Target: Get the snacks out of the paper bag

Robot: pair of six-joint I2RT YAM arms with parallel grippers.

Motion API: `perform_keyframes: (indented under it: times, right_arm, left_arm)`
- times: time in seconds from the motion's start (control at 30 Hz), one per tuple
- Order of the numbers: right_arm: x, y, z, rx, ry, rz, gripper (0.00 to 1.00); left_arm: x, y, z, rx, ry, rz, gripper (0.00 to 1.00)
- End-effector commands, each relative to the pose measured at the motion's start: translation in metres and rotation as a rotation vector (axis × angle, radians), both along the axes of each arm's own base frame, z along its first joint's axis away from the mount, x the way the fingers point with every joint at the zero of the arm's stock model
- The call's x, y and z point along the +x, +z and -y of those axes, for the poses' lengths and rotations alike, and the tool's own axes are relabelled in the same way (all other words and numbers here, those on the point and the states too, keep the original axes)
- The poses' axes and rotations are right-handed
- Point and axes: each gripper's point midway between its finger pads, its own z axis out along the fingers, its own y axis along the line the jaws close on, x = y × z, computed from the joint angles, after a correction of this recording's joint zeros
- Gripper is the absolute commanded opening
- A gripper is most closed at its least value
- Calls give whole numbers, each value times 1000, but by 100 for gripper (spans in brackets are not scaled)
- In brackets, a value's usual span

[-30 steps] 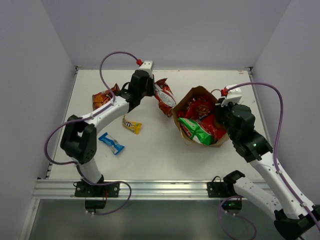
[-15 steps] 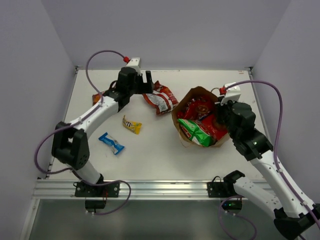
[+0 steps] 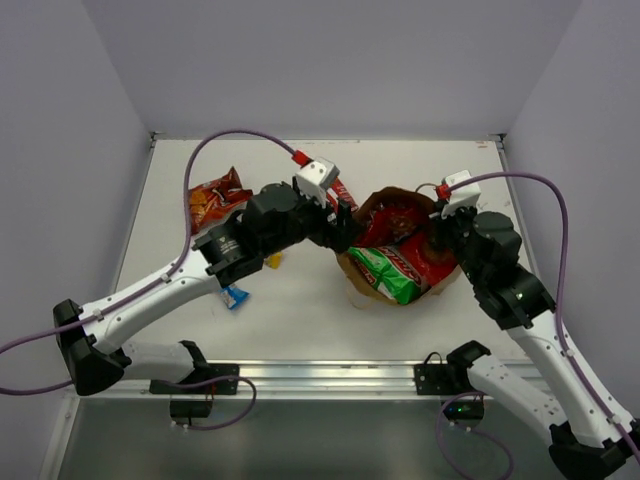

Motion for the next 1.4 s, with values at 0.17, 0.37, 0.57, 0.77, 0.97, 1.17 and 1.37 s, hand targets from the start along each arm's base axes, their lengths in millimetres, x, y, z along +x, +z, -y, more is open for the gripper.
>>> perform_keyframes:
  times: [0.17, 0.37, 0.57, 0.77, 0.97, 1.17, 1.37]
  right_arm:
    - [-13, 50, -19, 15, 159, 147, 0]
    - [-14, 51, -18, 37, 149, 147, 0]
    - [-13, 47, -24, 84, 158, 129, 0]
    - [-14, 43, -24, 111, 150, 121, 0]
    - [-17, 38, -26, 125, 160, 114, 0]
    - [-18, 35, -28, 136, 175, 113, 0]
    - [-21, 35, -31, 150, 194, 117, 0]
  left_arm:
    - [-42, -9, 29, 226, -206, 216, 85]
    - [-56, -6, 65, 148, -176, 158, 83]
    - [-40, -19, 91, 20, 18, 89, 83]
    - [9, -58, 91, 137, 284, 128, 83]
    - [42, -92, 88, 170, 405, 80, 85]
    - [58, -103, 86, 156, 484, 135, 86]
    - [82, -121, 79, 220, 516, 126, 85]
